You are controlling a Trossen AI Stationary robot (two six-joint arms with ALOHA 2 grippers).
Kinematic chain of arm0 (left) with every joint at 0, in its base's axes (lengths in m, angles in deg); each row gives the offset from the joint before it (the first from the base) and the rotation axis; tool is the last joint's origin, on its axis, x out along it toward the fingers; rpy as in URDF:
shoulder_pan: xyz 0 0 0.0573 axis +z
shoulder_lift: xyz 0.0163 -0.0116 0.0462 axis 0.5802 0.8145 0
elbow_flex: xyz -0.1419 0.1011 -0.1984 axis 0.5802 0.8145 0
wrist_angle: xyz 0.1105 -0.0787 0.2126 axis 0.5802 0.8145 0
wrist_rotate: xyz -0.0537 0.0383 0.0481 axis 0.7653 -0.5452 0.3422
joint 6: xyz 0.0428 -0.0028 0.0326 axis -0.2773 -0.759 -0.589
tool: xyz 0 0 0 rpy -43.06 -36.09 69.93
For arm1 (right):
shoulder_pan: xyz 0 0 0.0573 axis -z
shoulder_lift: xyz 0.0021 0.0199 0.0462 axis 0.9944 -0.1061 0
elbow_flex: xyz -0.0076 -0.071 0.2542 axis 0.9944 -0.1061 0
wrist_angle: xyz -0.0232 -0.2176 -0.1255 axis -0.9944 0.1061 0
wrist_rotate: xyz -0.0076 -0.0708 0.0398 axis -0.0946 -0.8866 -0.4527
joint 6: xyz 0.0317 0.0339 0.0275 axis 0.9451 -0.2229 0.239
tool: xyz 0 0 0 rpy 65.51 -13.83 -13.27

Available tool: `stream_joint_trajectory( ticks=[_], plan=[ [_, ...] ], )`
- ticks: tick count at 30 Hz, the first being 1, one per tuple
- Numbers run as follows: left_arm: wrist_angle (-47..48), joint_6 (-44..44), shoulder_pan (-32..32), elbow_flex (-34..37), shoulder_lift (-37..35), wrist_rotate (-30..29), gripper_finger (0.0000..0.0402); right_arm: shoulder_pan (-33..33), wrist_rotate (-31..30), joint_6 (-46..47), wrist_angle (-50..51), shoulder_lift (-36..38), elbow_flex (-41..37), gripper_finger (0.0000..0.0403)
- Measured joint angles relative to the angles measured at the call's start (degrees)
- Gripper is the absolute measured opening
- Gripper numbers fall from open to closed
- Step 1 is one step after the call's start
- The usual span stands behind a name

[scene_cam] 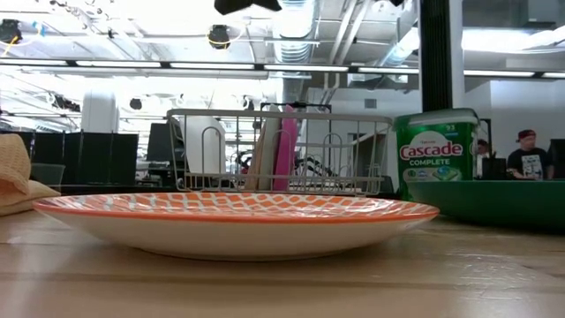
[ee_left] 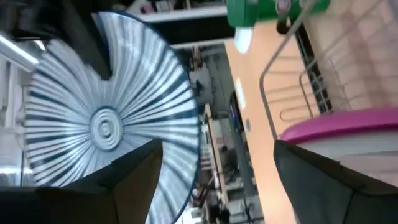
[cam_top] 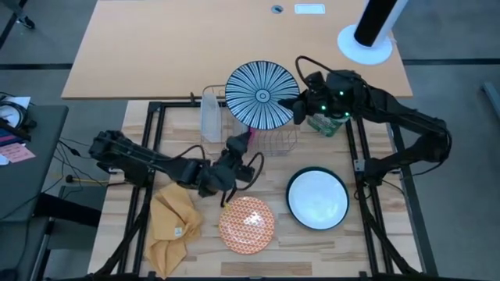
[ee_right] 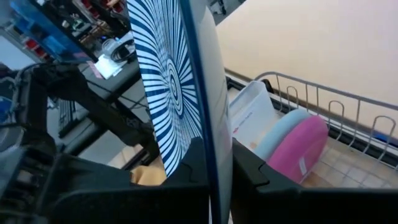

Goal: Sort dishes
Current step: Put the blue patterned plate into the dish rack

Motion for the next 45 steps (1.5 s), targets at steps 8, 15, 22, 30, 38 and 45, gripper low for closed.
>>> stream_joint_trajectory(
  ticks=[8, 15, 22, 30, 38, 45],
  plan=[
    [-1.30, -4.42, 2.34, 0.09, 0.07, 1.34, 0.0273, 0.90, 1.22, 1.88, 0.27, -0.14, -0.02, 0.0020],
    [-5.01, -7.81, 4.27, 0.09, 0.03, 1.95, 0.0248, 0.06, 3.37, 3.69, 0.16, -0.12, -0.02, 0.0020],
    [-12.65, -9.79, 6.16, 0.09, 0.03, 3.56, 0.0209, -2.87, 3.18, 4.16, -1.08, -0.16, -0.02, 0.0020],
    [-21.33, -16.91, 6.21, 0.24, -0.29, 5.50, 0.0123, -4.35, 3.10, 7.43, -0.24, -0.88, 0.16, 0.0025],
    [-20.10, -16.78, 4.33, 0.18, -0.51, 6.23, 0.0019, -4.26, 3.53, 7.72, 0.55, -1.04, 0.15, 0.0045],
    [-18.93, -15.80, 4.15, 0.09, -0.50, 6.35, 0.0015, -4.26, 3.86, 7.14, 1.20, -1.10, 0.11, 0.0047]
  ],
)
